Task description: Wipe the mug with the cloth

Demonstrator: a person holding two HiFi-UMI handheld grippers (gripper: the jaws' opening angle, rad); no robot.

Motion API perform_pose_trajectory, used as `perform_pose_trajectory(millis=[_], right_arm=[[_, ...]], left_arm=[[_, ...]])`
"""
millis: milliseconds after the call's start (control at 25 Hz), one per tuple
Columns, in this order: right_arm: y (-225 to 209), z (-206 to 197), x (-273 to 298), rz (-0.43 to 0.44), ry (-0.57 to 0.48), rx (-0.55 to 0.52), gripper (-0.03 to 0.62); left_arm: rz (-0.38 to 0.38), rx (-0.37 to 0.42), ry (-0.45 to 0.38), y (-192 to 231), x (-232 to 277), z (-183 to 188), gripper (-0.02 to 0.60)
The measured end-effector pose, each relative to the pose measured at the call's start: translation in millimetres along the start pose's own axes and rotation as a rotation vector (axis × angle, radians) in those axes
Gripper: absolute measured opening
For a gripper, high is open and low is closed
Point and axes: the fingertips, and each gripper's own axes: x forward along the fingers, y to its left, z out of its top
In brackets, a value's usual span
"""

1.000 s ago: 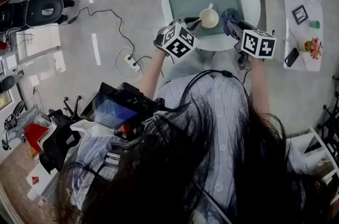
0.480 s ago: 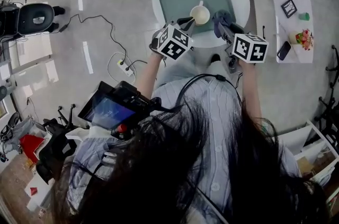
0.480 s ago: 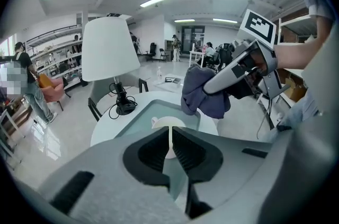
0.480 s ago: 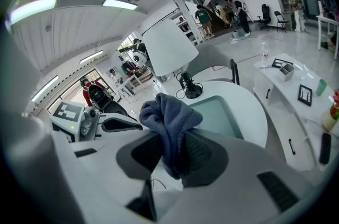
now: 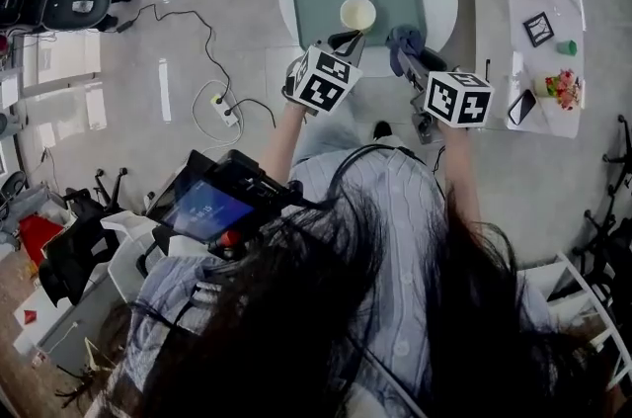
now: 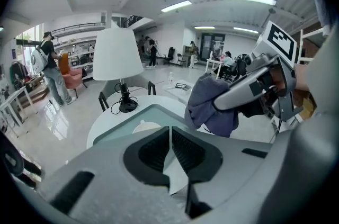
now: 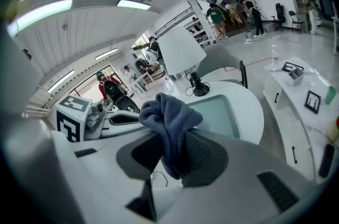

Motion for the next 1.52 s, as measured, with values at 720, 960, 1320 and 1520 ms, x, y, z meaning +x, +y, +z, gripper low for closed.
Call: perform_pose_trajectory(millis=[720, 960, 1320, 1520], right_arm=[[9, -95, -109, 0.155, 0.04, -0.093, 0.098], [16, -118, -116, 0.163, 0.056, -0.076, 0.098], [45, -144, -116, 0.16, 0.051, -0.073, 0.098], [77, -168, -116, 0.153, 0.05, -0.082, 0.098]], left_arm=[[0.21, -0.267, -0.005, -121, -66, -56, 0.031], [0.214, -0.278, 0.02, -134, -80, -70, 0.029], [0.169, -0.241, 0.043, -151, -106, -95, 0.029], [0.159, -0.232, 0.036, -160, -133, -115, 0.029]])
